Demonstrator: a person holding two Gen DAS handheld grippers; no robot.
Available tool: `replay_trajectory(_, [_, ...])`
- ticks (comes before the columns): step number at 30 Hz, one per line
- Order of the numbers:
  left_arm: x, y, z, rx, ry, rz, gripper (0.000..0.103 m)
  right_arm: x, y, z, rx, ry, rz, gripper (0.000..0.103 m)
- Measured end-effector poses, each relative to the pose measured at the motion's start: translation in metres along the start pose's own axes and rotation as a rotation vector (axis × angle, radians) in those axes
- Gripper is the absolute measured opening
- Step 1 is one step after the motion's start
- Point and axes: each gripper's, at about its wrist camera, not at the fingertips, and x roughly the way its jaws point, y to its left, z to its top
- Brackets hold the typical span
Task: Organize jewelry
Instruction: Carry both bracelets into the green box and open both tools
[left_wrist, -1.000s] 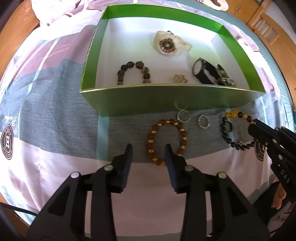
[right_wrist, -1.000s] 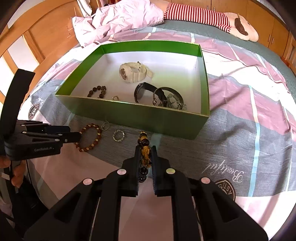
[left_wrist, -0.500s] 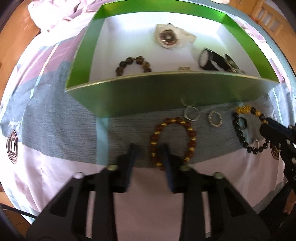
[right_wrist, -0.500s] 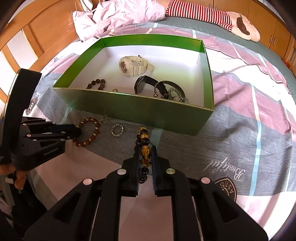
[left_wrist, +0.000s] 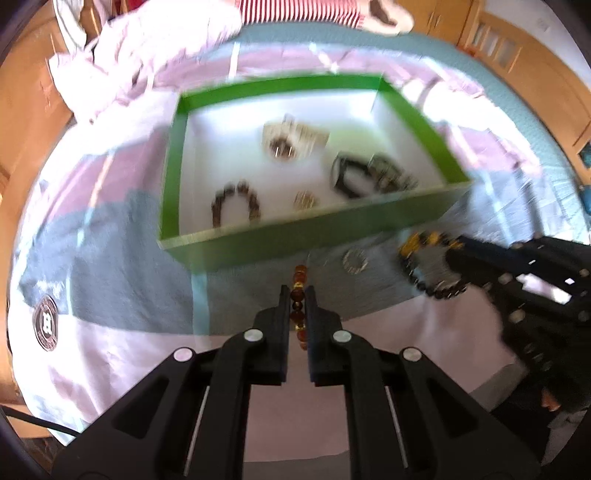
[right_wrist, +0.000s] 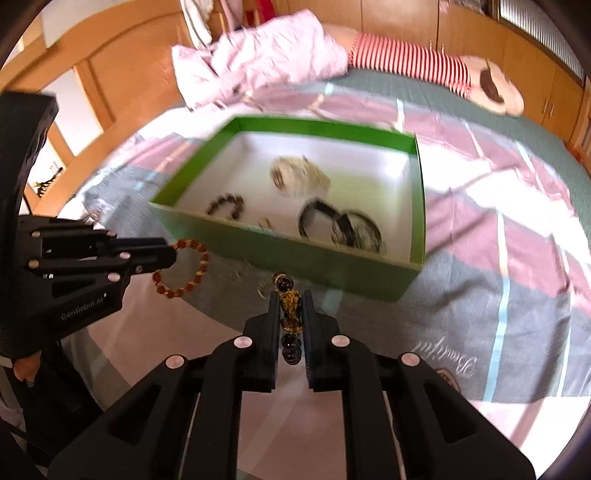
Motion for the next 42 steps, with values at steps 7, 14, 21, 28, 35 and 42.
replay_trajectory(7, [-0.047, 0.016, 0.035, 0.003, -0.107, -0.024, 0.008, -0.032, 0.003, 0.034, 0.007, -0.131, 0.006, 0.012])
replay_trajectory(14, [-0.034, 0.046, 0.068, -0.056, -0.130, -0.041, 0.008, -0.011, -0.013, 0.062, 0.063, -0.179, -0.040, 0.012])
replay_trajectory(21, [0.018, 0.057, 0.074, -0.116, -0.031, -0.039, 0.008, 0.030, -0.041, 0.060, 0.138, -0.106, -0.088, 0.012])
replay_trajectory(28, [0.022, 0.049, 0.077, -0.145, -0.045, -0.079, 0.042, 0.020, -0.040, 0.051, 0.110, -0.120, -0.083, 0.048])
replay_trajectory(35, [-0.005, 0.028, 0.048, -0.063, -0.043, -0.144, 0.044, 0.013, -0.027, 0.018, 0.019, -0.023, 0.008, 0.048])
replay_trajectory(42, [0.014, -0.013, 0.011, 0.057, 0.038, -0.089, 0.055, 0.057, -0.027, -0.012, 0.027, 0.169, -0.104, 0.048])
